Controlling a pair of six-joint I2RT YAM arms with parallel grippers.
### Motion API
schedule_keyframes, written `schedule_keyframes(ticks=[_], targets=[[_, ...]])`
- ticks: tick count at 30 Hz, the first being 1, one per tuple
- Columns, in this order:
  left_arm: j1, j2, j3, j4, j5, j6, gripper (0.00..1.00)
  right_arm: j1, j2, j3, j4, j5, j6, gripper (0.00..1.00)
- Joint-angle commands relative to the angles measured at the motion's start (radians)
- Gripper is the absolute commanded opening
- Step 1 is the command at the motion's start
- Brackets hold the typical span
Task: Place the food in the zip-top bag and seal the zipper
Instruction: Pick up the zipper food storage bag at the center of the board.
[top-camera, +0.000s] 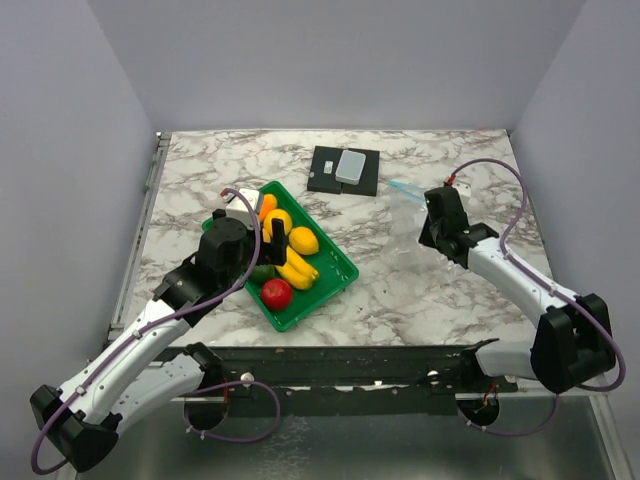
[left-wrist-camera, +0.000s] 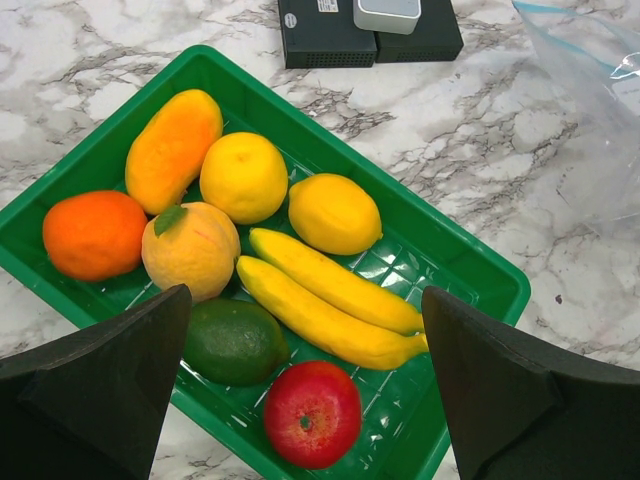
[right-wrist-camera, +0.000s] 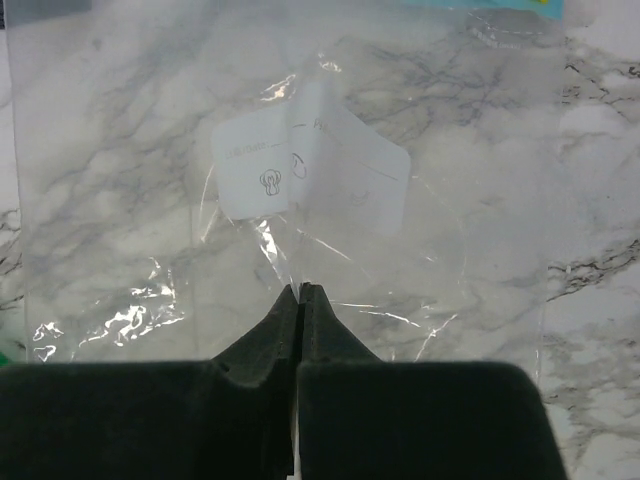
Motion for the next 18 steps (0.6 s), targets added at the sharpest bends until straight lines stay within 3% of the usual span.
schedule_keyframes(ticks=[1,18], targets=[[-0.001,0.001,-0.008,-0.01,0.013,0.009,0.99,-0.006,-0.091,-0.037,0.045,-0.071,-0.057,0.01],[-0.001,0.005,-0.011,-0.01,0.012,0.006,0.99,-0.004,-0.335,-0.115,0.241,-0.501,-0.246,0.01]])
